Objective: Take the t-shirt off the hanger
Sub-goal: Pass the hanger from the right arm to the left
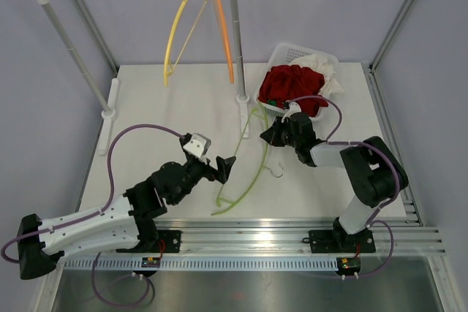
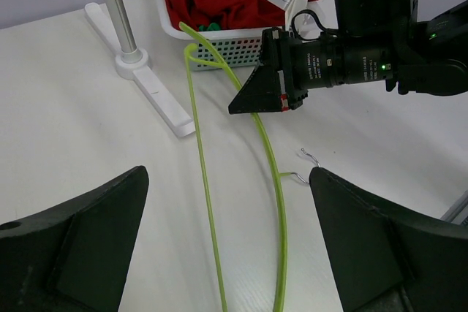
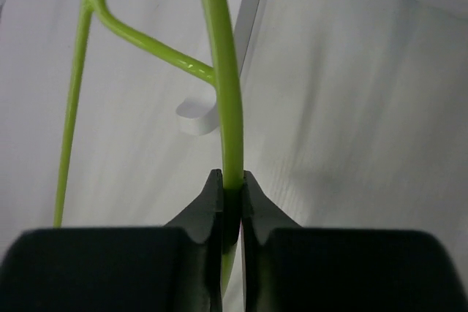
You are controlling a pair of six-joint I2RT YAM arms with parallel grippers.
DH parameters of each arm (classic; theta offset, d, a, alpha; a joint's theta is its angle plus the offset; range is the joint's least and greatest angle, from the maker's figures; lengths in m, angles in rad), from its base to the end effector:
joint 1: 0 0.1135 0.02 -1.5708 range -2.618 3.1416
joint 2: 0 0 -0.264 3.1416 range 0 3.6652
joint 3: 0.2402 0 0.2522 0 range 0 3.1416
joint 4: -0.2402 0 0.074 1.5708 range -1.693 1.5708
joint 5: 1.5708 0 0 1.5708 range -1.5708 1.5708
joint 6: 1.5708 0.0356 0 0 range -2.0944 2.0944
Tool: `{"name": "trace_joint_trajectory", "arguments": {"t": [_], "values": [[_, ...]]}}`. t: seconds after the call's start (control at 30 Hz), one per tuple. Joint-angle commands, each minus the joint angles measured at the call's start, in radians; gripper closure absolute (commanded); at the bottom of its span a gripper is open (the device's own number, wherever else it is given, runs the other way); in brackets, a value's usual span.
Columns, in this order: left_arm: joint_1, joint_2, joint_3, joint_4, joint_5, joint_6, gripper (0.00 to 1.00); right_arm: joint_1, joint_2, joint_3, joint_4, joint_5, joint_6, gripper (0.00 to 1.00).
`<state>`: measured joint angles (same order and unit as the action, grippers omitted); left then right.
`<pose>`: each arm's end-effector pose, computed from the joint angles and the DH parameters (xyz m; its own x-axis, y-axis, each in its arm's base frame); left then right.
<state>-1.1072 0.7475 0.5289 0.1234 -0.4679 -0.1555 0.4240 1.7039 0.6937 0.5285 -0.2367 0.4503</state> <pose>0.0966 -0.1572 0.2884 -0.1345 -0.0400 -0.9901 0.5838 0.8042 -0.1118 0.2995 0.1443 0.1493 -0.6367 0.1768 -0.7506 -0.3468 0.8037 0.4835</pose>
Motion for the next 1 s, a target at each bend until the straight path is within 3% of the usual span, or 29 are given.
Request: {"name": "trace_joint_trajectory", "arguments": {"t": [0.0, 0.53, 0.97], "values": [[-0.006, -0.013, -0.004, 0.065, -0.021, 0.011, 0.04, -0.011, -0.067, 0.033, 0.021, 0.023, -0.018, 0.97], [-0.005, 0.065, 0.013, 0.104, 0.080, 0.050, 0.05, -0.007, -0.378, 0.053, -0.205, 0.013, -0.004, 1.00], [-0.006, -0.029, -0.010, 0.097, 0.029, 0.014, 0.05, 0.044, -0.535, 0.082, -0.373, 0.172, -0.068, 1.00]]}}
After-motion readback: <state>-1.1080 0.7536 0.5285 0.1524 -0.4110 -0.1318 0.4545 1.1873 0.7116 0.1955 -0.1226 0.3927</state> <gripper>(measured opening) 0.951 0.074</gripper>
